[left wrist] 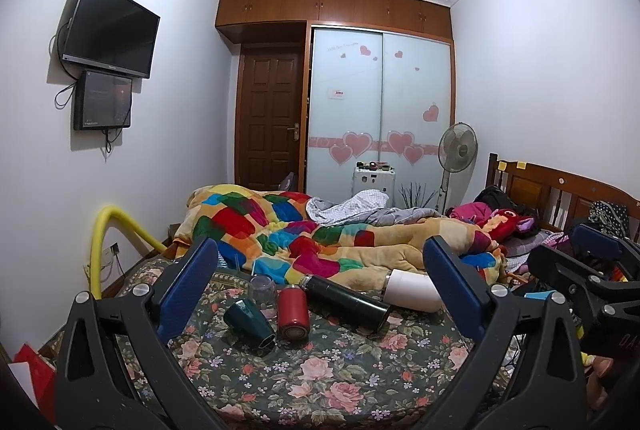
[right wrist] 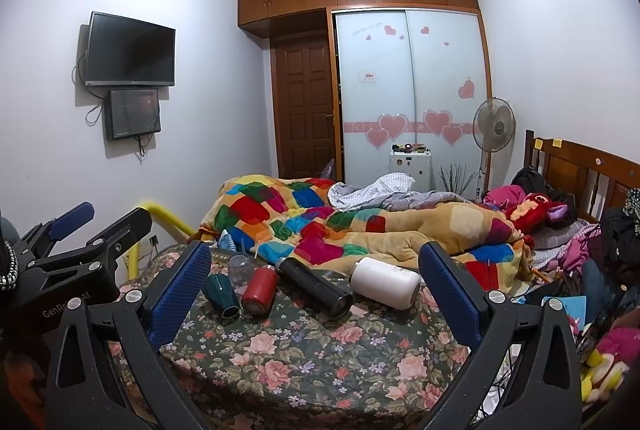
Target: Flip cup upright
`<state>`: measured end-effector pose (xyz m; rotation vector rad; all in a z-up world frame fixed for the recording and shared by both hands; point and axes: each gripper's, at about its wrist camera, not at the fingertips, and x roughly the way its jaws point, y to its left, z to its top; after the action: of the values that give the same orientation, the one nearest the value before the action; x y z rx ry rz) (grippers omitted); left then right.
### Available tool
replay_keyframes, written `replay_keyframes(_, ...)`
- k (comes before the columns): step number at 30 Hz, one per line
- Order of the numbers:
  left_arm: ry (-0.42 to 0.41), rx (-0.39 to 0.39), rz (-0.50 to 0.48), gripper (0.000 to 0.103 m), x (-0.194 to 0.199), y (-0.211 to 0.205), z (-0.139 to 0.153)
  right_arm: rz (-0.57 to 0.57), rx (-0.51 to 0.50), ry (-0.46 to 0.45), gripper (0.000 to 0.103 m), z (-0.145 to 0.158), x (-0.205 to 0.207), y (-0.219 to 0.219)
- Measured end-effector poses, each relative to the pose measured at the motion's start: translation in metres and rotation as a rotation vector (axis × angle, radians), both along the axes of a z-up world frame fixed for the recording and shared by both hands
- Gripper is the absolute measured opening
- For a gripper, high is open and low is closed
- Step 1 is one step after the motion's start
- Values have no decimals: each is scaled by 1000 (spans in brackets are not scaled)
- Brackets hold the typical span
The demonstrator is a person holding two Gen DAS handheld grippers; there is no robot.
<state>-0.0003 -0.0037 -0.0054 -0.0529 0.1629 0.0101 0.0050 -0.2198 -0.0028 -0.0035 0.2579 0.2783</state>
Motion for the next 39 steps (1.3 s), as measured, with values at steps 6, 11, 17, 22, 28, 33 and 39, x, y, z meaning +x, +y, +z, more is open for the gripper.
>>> replay_keyframes(6,-1,1,-4,103,0,1,0,2,1,2,103,0,-1,0)
replay_keyframes(11,-1,0,-2,103,0,2,0,2,1,1,103,0,0,0)
replay_keyframes(17,-1,0,-2,103,0,2,-1,5,-1,3,103,0,0,2)
replay_keyframes(22,0,5,5,103,1,3,-1,7,-1,2,103,0,0,4)
replay_keyframes(28,0,4,8,103,2,3,-3,8,-2,0,103,0,0,5)
replay_keyframes(33,-2,5,10,103,2,4,-2,9,-4,2,103,1,1,5)
replay_keyframes(39,-5,1,14,103,2,3,-2,8,-7,4,103,3,3,6)
